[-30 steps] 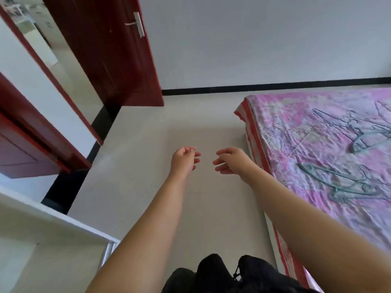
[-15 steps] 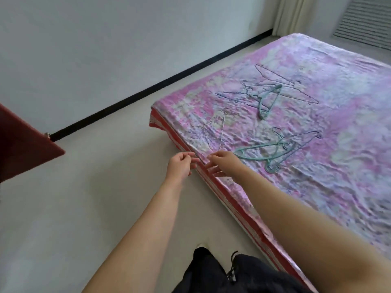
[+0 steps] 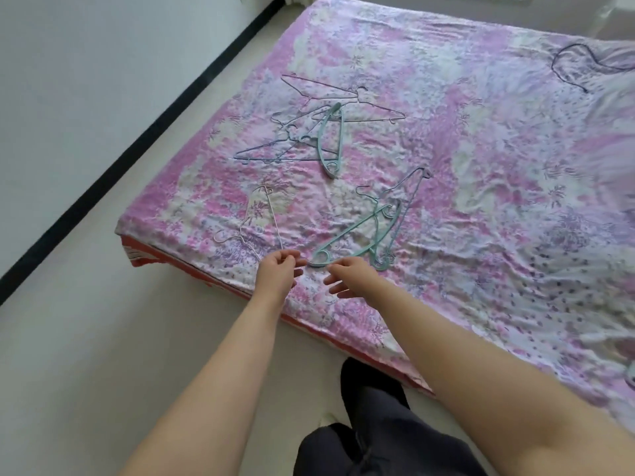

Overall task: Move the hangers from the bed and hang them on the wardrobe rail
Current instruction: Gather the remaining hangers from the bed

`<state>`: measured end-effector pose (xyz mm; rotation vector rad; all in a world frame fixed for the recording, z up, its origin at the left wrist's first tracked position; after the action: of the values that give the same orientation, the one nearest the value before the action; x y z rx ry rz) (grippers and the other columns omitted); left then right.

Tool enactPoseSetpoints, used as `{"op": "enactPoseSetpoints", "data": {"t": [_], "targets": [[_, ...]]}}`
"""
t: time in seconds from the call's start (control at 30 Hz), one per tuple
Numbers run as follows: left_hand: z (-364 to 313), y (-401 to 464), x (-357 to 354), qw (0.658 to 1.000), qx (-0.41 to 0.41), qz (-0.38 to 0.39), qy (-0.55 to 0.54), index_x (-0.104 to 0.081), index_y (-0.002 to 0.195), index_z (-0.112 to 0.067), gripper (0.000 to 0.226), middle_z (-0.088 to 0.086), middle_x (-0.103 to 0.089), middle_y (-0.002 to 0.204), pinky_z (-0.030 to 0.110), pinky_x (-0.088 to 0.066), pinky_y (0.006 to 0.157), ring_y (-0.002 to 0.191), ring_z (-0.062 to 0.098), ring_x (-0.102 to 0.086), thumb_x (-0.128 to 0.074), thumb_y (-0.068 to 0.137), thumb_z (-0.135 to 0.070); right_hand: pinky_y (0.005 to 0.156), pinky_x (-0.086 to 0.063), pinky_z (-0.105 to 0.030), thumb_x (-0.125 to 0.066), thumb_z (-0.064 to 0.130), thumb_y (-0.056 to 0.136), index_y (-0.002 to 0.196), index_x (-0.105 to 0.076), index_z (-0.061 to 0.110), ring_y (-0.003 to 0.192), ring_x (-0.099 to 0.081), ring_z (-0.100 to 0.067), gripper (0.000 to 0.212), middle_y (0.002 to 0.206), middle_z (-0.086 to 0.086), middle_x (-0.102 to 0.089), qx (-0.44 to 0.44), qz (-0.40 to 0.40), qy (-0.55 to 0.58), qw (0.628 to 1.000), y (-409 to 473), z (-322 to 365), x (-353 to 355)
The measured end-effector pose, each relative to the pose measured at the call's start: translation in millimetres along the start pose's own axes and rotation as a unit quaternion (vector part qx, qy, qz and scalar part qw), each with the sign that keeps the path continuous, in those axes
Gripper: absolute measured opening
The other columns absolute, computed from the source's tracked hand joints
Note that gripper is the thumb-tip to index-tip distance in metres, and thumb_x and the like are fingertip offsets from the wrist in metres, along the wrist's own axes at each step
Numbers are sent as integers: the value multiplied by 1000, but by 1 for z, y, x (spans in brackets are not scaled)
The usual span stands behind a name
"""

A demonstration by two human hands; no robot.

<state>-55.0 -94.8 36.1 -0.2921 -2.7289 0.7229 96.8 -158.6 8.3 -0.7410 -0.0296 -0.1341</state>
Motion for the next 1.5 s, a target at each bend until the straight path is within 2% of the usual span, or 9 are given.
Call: {"op": "enactPoseSetpoints", "data": {"t": [0.3,0.53,0.67,0.8,0.93,1.07,1.23,1.37,1.5], "targets": [[-48,117,-78,999,38,12,21,-61,95,-18,19,1,-68,96,34,-51,70,81,15,-61,-44,98,-11,66,-54,-32,-48,24,96,102,-57,9,67,-61,-16,18,95,-7,-66,-55,-58,16,997,120,19,108],[-44,194,-91,995,67,14,71,-60,100,-22,15,-3,-66,99,27,-46,65,81,14,-58,-46,97,-16,84,-55,-42,-55,28,93,118,-48,12,92,-58,-23,31,107,-9,-55,-113,-94,10,989,199,14,135],[-25,243,-91,990,82,39,104,-58,106,-20,13,-2,-61,101,26,-44,64,79,11,-55,-49,97,-21,86,-52,-42,-59,28,90,136,-37,11,88,-52,-21,54,99,-5,-50,-149,-120,14,981,241,1,141],[-5,292,-90,978,104,87,158,-53,113,-19,18,-2,-55,106,27,-41,71,88,9,-53,-51,97,-26,94,-50,-50,-58,25,90,144,-31,13,96,-56,-28,61,119,-15,-51,-181,-148,38,971,282,-11,144],[13,338,-89,965,147,111,188,-43,126,-18,33,3,-48,121,33,-40,82,101,18,-52,-52,96,-28,82,-52,-40,-55,21,91,150,-20,7,100,-59,-30,70,115,-16,-54,-204,-173,43,963,325,-19,142],[28,387,-90,962,148,95,208,-39,133,-18,42,4,-42,131,31,-40,78,96,16,-50,-53,95,-26,95,-43,-40,-59,26,88,146,-24,5,118,-47,-31,71,144,-18,-39,-215,-206,-19,954,370,-32,142],[58,442,-74,957,168,17,238,-39,134,-27,41,10,-35,142,36,-42,83,103,25,-49,-49,95,-21,115,-24,-51,-61,43,87,152,2,9,145,-14,-35,97,160,-11,-4,-301,-245,-27,921,420,-58,150],[81,468,-63,954,204,-9,221,-23,146,-39,64,7,-17,152,29,-39,74,86,14,-49,-50,94,-13,111,-32,-48,-64,48,84,150,1,1,140,-25,-37,103,157,-18,-13,-353,-287,-13,891,445,-74,152],[101,483,-61,932,296,-22,209,3,150,-37,84,13,-15,157,48,-39,99,132,36,-37,-57,92,-22,91,-47,-42,-66,42,84,147,-3,-7,118,-51,-37,102,144,-22,-38,-387,-327,10,862,461,-82,154]]}}
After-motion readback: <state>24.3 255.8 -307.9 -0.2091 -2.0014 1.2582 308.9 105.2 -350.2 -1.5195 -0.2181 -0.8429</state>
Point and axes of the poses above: each hand's wrist, its own y-axis towards the middle knuckle, its own x-axis out of the back of the hand, z = x × y, the point moved 4 cm from there along y, towards the middle knuckle
